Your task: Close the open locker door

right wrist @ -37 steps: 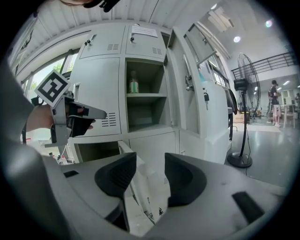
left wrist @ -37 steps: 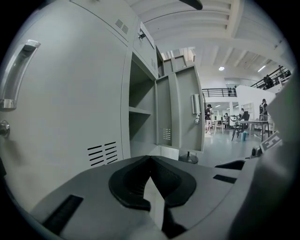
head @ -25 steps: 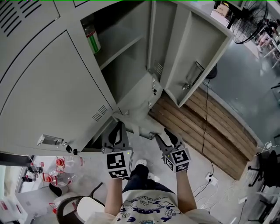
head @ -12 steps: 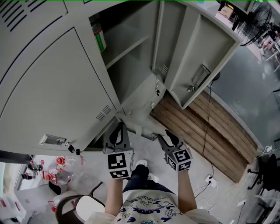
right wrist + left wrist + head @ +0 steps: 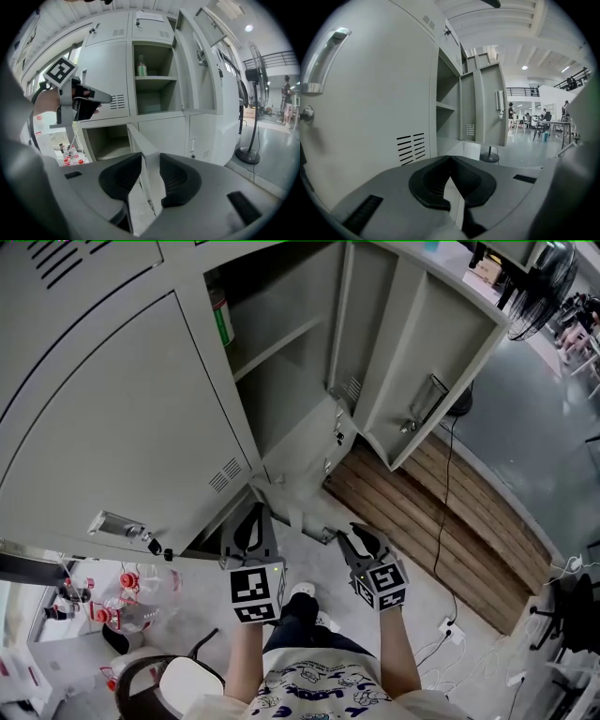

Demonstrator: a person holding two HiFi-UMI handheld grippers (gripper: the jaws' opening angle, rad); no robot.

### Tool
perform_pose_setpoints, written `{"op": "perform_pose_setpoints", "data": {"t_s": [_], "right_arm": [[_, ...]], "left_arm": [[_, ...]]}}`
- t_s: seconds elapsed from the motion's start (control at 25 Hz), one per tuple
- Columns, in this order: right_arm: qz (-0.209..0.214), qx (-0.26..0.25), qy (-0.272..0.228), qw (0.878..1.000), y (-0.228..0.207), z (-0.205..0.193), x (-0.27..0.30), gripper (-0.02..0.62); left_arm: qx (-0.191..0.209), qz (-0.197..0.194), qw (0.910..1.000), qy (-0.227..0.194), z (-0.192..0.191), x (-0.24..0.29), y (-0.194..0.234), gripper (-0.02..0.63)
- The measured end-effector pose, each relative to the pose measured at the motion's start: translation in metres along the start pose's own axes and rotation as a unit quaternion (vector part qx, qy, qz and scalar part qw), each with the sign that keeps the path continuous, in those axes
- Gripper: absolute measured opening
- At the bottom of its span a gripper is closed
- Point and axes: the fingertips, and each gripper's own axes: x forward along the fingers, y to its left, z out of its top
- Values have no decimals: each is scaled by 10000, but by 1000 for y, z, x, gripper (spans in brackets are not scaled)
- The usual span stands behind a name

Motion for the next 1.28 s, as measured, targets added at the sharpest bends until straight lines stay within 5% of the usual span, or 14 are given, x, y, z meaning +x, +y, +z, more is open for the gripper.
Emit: {"op": "perform_pose_setpoints", "data": {"t_s": [0.68, 1.28], "right_arm": [[502, -340, 61, 9981, 53, -13, -19, 97], [918, -499, 56, 9945, 104, -21, -28, 91]], "left_arm": [[-103, 498, 9986, -173, -4, -65, 19, 3], [-287, 1312, 9907, -223, -21, -148, 47, 3]]}}
